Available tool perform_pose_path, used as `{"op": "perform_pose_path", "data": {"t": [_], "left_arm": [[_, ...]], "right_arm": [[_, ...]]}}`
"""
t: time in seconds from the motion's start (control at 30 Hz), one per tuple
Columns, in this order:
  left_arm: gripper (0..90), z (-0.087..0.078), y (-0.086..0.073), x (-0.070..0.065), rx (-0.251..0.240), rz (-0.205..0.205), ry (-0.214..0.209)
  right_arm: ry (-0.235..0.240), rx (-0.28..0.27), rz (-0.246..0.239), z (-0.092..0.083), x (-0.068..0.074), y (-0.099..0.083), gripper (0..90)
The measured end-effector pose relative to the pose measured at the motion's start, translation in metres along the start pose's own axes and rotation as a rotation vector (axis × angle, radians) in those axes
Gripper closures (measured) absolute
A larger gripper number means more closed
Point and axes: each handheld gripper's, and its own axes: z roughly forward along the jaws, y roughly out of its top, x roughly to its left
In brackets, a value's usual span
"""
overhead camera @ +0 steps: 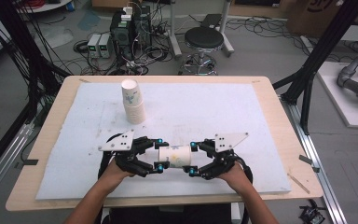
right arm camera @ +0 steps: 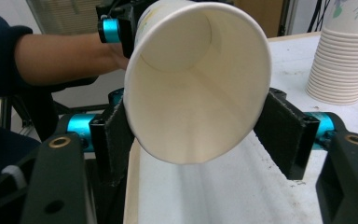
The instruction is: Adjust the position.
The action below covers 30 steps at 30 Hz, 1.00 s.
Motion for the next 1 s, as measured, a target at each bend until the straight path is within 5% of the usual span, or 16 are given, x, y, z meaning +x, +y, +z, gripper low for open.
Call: {"op": "perform_pose_path", "data": {"t": [0.27,0.37,0.43,0.5,0.8,1.0], "left_arm": [[37.0,0.0,-0.002,0.001,-0.017,-0.014,0.002],[35.9,0.0,-0.001,0.0,0.02,-0.029,0.018],[26.2,0.001,0.0,0.0,0.066,-0.051,0.044],[19.1,0.001,0.002,0.0,0.109,-0.051,0.067],[16.1,0.004,0.012,0.001,0.354,0.0,0.128],[16.4,0.009,0.018,0.003,0.432,0.023,0.119]], "right_arm": [[-0.006,-0.038,0.009,-0.002,0.0,0.003,34.6],[-0.01,-0.029,0.015,-0.002,-0.001,0.003,34.7],[-0.014,-0.014,0.022,-0.002,-0.001,0.003,34.8],[-0.024,0.02,0.032,-0.004,-0.002,0.004,35.0],[-0.072,0.227,0.021,0.002,-0.007,0.015,35.7],[-0.071,0.355,-0.029,0.015,-0.008,0.027,35.7]]}}
